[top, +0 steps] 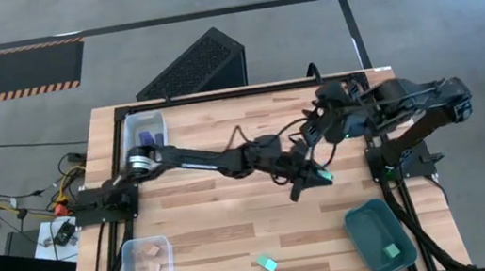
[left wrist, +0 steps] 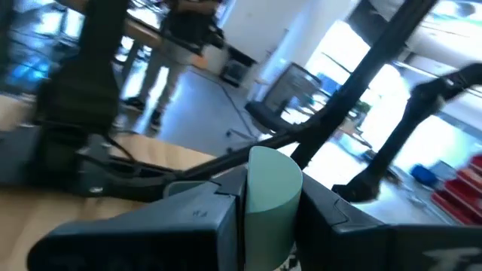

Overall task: Sort & place blocks by color
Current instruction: Put the top blue block into the green bin

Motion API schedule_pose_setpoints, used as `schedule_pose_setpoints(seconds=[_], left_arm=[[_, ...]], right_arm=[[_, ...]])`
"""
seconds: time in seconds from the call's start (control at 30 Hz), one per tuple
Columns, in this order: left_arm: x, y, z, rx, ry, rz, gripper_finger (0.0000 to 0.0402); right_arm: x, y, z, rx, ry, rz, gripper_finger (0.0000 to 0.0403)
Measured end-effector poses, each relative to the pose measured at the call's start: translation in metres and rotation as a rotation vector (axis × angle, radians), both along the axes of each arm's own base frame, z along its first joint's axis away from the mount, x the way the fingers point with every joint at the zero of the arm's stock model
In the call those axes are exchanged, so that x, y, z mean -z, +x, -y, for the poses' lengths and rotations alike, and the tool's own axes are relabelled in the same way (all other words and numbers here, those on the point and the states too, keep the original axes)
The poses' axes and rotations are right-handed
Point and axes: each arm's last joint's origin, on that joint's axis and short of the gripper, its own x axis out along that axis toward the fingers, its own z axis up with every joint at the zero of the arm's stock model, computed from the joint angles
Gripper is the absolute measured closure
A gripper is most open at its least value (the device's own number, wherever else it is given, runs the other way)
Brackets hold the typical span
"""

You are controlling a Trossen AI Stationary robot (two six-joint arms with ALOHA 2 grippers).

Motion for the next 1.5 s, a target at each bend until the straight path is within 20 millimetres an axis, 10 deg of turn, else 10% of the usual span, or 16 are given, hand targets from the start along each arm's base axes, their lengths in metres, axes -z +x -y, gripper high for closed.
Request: schedule_pose_setpoints(seconds=[0.33, 0.8, 1.5], left_arm=[[0.046, 0.056, 0.032, 0.138, 0.108, 0.088, 0.0353], [0.108, 0.083, 0.081, 0.069, 0.437, 0.223, 0.0338], [0.1, 0.081, 0.096, -0.068, 0.652, 0.4, 0.0339]], right_arm=[[-0.011, -0.039, 0.01, -0.003, 0.019, -0.03, 0.0232], [-0.023, -0.078, 0.028, 0.021, -0.01, -0.028, 0.0235], [0.001, -0.063, 0.032, 0.032, 0.088, -0.083, 0.0235]])
